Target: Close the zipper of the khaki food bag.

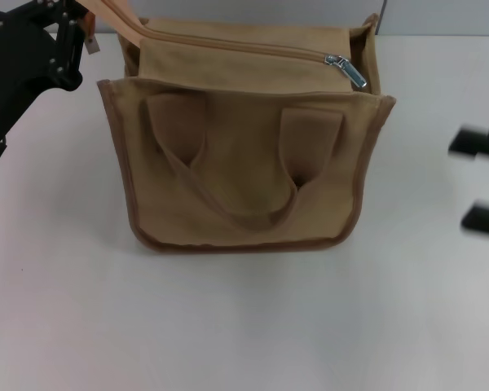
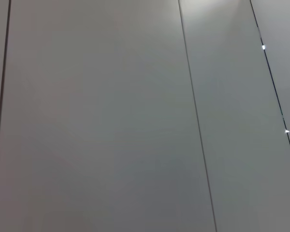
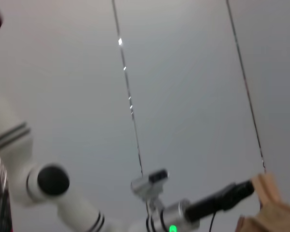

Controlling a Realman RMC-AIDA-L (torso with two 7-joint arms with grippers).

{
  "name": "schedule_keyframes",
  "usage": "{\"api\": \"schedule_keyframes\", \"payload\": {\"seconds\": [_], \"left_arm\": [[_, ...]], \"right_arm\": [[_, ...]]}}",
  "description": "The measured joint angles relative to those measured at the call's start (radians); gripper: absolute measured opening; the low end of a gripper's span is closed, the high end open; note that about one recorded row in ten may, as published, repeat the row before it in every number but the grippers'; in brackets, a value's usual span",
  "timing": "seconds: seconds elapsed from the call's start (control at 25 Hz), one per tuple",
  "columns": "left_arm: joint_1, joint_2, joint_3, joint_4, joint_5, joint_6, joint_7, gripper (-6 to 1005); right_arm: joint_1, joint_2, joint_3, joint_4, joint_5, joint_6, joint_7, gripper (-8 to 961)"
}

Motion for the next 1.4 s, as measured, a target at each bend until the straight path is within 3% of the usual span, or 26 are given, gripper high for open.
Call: {"api": "schedule_keyframes", "payload": {"seconds": [0.16, 0.48, 0.56, 0.68, 0.8, 0.84, 1.0, 1.04, 1.08, 1.2, 1.28, 1.4], "left_arm": [[0.002, 0.002, 0.012, 0.004, 0.002, -0.014, -0.051, 57], [0.035, 0.003, 0.023, 0.032, 0.003, -0.012, -0.116, 59], [0.076, 0.008, 0.098, 0.141, 0.013, -0.028, -0.176, 59], [0.127, 0.018, 0.162, 0.346, 0.1, -0.054, -0.339, 238], [0.141, 0.022, 0.165, 0.436, 0.167, -0.052, -0.428, 328], [0.147, 0.031, 0.162, 0.517, 0.23, -0.05, -0.524, 358], [0.147, 0.046, 0.163, 0.566, 0.277, -0.036, -0.594, 477], [0.147, 0.046, 0.163, 0.566, 0.277, -0.036, -0.594, 546], [0.138, 0.078, 0.162, 0.606, 0.322, 0.028, -0.682, 616], [0.106, 0.128, 0.166, 0.591, 0.359, 0.241, -0.78, 743], [0.096, 0.126, 0.171, 0.557, 0.37, 0.342, -0.796, 800], [0.1, 0.113, 0.224, 0.496, 0.369, 0.359, -0.775, 829]], "right_arm": [[-0.03, 0.005, 0.004, 0.079, -0.135, 0.01, -0.246, 768], [-0.026, -0.001, -0.001, 0.134, -0.188, 0.051, -0.295, 768], [-0.024, -0.001, -0.001, 0.135, -0.189, 0.053, -0.298, 768], [-0.022, -0.001, 0.0, 0.135, -0.189, 0.068, -0.3, 768], [-0.021, -0.001, 0.0, 0.136, -0.19, 0.072, -0.299, 768], [-0.017, -0.002, 0.0, 0.136, -0.19, 0.078, -0.298, 768], [-0.012, -0.002, 0.0, 0.136, -0.19, 0.084, -0.296, 768], [-0.01, -0.002, 0.0, 0.137, -0.191, 0.085, -0.294, 768], [-0.01, -0.002, 0.0, 0.137, -0.191, 0.085, -0.294, 768], [-0.002, -0.002, -0.001, 0.137, -0.206, 0.092, -0.293, 768], [0.006, -0.001, -0.001, 0.14, -0.223, 0.105, -0.293, 768], [0.016, 0.001, -0.001, 0.15, -0.246, 0.128, -0.293, 768]]}}
